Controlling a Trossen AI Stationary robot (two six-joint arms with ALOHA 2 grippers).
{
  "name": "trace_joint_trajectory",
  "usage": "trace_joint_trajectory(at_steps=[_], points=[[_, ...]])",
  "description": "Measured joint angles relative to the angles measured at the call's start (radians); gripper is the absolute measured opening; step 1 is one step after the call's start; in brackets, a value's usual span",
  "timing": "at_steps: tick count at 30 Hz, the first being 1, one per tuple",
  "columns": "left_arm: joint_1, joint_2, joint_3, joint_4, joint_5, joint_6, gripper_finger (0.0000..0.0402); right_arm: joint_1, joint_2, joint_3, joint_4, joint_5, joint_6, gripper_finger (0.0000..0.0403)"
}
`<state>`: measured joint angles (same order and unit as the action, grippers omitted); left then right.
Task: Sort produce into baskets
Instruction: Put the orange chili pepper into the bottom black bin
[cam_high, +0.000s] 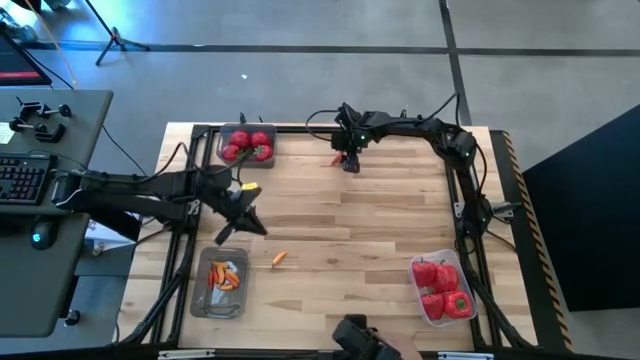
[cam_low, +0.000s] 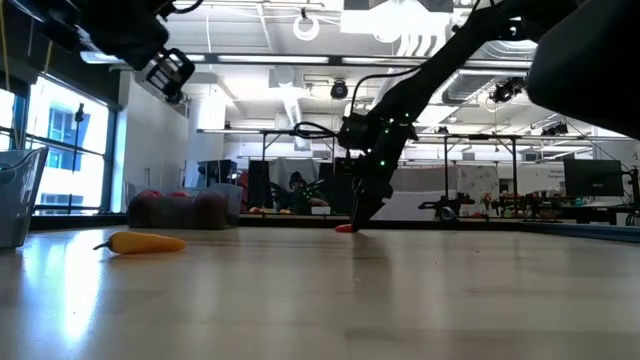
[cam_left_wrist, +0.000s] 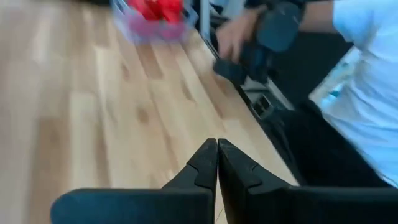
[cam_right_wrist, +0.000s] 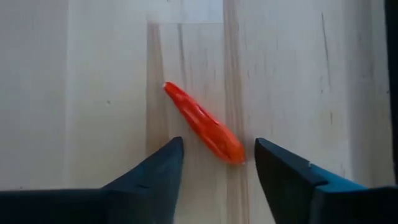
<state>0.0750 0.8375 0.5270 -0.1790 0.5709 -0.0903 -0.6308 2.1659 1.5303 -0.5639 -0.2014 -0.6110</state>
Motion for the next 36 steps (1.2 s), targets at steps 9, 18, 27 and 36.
trace_joint_trajectory(at_steps=[9,18,27,36], points=[[0.05,0.003,-0.001,0.102,-0.508,0.012,0.0,0.011,0.0,-0.002,-0.024,-0.015,0.053,0.0052],[0.049,0.039,-0.001,0.096,-0.673,0.154,0.0029,0.134,-0.054,-0.008,0.016,-0.114,0.301,0.0024],[0.049,0.104,-0.002,0.019,-0.668,0.096,0.012,0.435,-0.072,-0.209,0.502,0.028,0.629,0.0005],[0.048,0.16,-0.002,0.012,-0.569,0.094,0.0175,0.621,-0.093,-0.267,0.788,0.326,0.761,0.0002]])
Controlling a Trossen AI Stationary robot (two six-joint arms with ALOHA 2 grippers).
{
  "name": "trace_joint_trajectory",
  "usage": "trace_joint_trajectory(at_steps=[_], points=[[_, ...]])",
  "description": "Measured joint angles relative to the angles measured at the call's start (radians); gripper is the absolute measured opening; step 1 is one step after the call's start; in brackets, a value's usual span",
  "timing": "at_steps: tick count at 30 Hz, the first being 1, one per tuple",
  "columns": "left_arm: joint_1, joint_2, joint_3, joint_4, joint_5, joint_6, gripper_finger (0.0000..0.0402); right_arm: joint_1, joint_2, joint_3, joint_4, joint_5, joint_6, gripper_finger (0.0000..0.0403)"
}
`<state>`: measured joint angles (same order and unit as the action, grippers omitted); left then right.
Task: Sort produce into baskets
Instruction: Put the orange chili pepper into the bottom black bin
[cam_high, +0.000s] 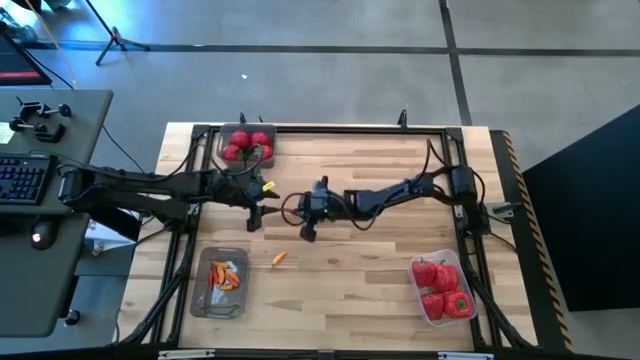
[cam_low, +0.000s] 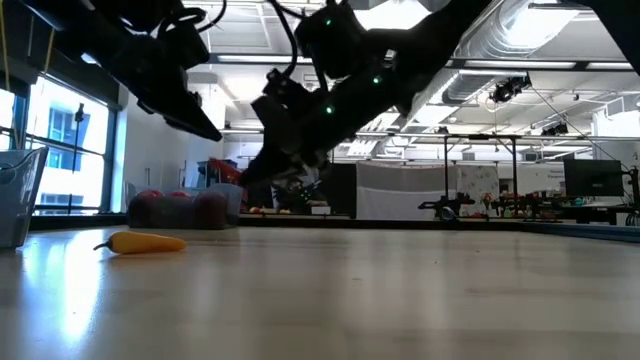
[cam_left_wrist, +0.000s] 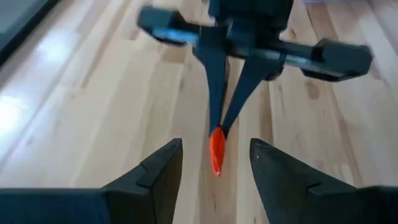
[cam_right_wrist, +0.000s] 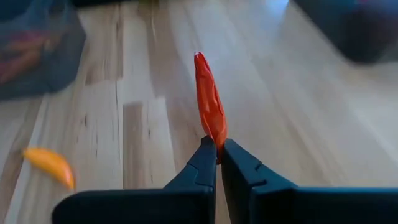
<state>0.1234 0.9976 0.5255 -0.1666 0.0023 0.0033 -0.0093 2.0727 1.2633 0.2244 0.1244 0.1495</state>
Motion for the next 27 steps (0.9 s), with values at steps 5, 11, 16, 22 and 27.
trace_joint_trajectory(at_steps=[5,11,16,22,27], points=[[-0.013,0.024,0.0,-0.024,0.023,0.003,0.0176,0.042,-0.001,0.0,0.083,0.106,0.017,0.0001],[-0.05,0.023,0.0,-0.015,0.024,0.016,0.0163,0.057,-0.001,0.0,0.153,0.153,0.0,0.0001],[-0.066,0.023,0.0,-0.018,0.015,0.018,0.0132,0.057,-0.001,0.0,0.153,0.151,0.0,0.0],[-0.066,0.023,0.0,-0.018,0.016,0.02,0.0072,0.063,-0.001,0.0,0.153,0.129,0.0,0.0],[-0.066,0.023,0.0,-0.022,0.02,0.02,0.0014,0.064,-0.001,0.0,0.153,0.11,0.026,0.0008]])
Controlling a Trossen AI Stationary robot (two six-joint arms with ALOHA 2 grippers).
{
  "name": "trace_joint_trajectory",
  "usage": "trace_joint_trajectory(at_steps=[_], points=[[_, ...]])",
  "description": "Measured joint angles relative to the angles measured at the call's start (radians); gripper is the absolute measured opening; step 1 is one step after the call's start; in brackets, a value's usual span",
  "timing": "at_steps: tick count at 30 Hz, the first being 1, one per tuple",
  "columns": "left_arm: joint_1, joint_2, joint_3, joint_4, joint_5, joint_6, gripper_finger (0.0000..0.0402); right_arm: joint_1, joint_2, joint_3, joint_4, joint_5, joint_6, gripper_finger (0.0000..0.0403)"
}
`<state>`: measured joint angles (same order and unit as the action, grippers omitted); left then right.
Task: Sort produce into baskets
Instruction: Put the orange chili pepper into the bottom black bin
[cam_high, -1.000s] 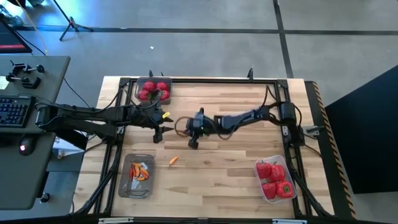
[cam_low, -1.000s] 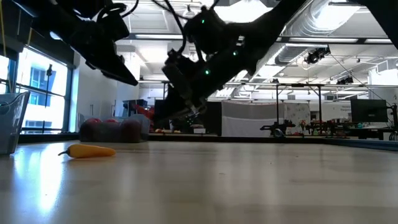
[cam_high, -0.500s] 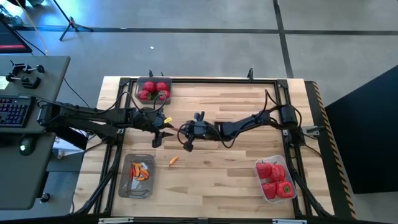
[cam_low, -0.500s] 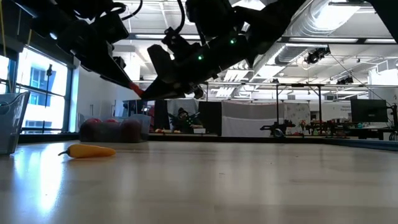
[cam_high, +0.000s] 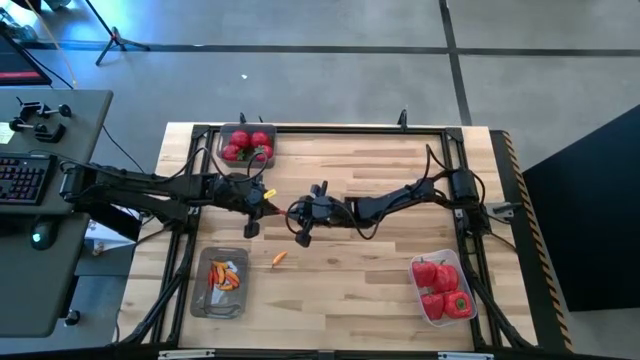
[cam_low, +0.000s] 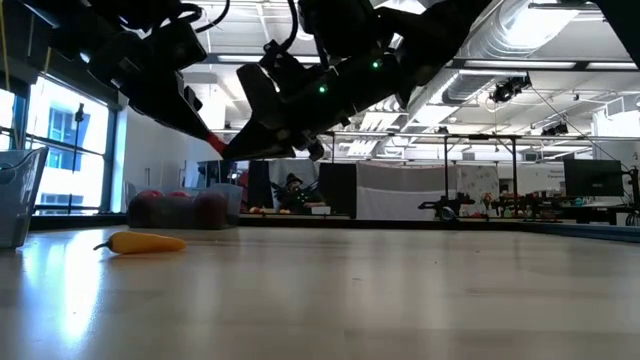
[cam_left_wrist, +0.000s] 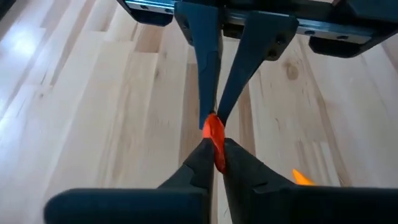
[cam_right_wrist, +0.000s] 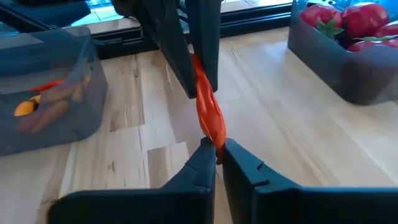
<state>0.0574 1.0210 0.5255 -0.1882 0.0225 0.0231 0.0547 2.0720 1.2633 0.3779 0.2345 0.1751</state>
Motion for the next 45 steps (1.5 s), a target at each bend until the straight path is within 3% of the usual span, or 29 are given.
trace_joint_trajectory(at_steps=[4,10,16,23,28,37,45], points=[[0.0,-0.009,0.033,-0.094,0.045,0.0,0.0007,0.001,0.0,0.0,-0.017,-0.007,0.017,0.0052],[-0.025,-0.062,0.154,-0.361,0.123,-0.003,0.0002,0.004,0.0,0.0,-0.052,0.002,0.064,0.0162],[-0.137,-0.108,0.211,-0.523,0.274,-0.114,0.0001,0.026,0.0,0.0,-0.096,0.0,0.052,0.0233],[-0.403,-0.13,0.21,-0.719,0.29,-0.362,0.0,0.065,0.0,0.0,-0.104,0.001,0.027,0.0236],[-0.546,-0.139,0.175,-0.723,0.228,-0.459,0.0,0.082,0.0,0.0,-0.104,0.001,0.029,0.0236],[-0.6,-0.138,0.003,-0.592,0.256,-0.54,0.0001,0.079,0.0,0.0,-0.104,-0.023,0.022,0.0236],[-0.603,-0.136,-0.009,-0.562,0.294,-0.573,0.006,0.037,0.0,0.0,-0.104,-0.253,-0.08,0.0236]])
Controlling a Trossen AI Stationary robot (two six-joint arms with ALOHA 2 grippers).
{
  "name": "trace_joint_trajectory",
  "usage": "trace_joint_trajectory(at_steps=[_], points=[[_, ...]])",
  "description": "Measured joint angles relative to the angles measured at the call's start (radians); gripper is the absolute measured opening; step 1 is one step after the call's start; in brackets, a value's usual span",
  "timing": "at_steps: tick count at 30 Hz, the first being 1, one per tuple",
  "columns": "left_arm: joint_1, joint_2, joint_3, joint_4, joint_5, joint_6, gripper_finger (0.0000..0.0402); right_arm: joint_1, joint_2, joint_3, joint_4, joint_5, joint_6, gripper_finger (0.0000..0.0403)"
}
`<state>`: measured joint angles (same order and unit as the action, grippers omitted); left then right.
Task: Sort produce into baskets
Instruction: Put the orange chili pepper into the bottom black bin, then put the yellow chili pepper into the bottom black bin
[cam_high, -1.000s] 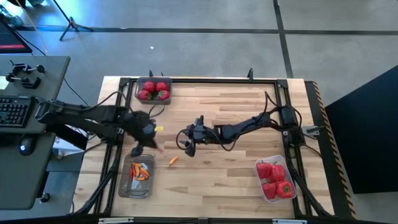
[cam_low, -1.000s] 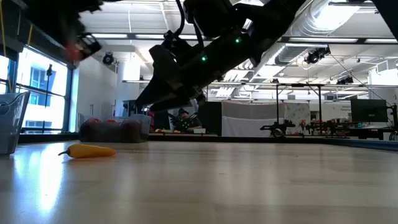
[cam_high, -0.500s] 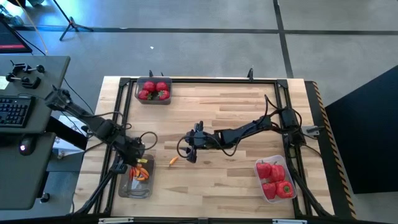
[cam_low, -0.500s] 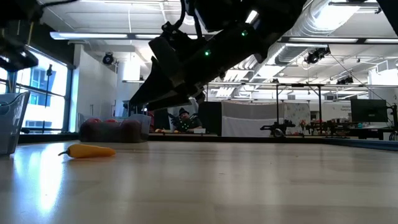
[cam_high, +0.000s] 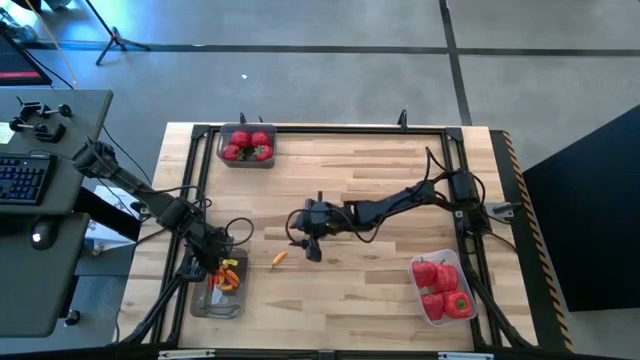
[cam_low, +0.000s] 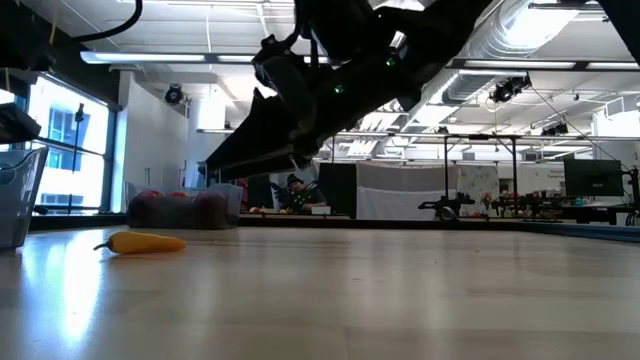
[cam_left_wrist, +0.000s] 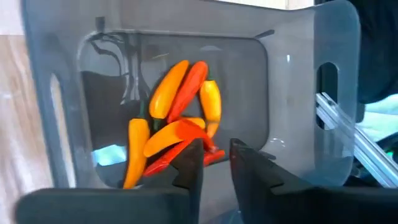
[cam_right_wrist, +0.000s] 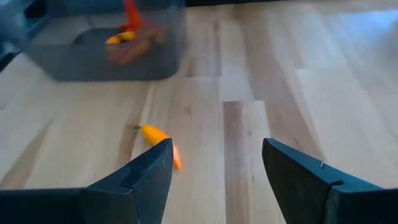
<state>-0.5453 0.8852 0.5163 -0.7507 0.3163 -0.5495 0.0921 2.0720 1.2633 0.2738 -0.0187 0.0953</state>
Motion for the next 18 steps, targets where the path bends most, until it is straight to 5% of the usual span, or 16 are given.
trace_joint_trajectory(at_steps=[9,18], points=[[0.0,-0.002,0.042,-0.003,0.007,0.009,0.0144,-0.014,0.064,0.001,0.095,-0.188,-0.078,0.0236],[0.02,-0.107,0.065,0.087,-0.023,0.065,0.0114,-0.014,0.23,0.135,0.094,-0.221,-0.105,0.023]])
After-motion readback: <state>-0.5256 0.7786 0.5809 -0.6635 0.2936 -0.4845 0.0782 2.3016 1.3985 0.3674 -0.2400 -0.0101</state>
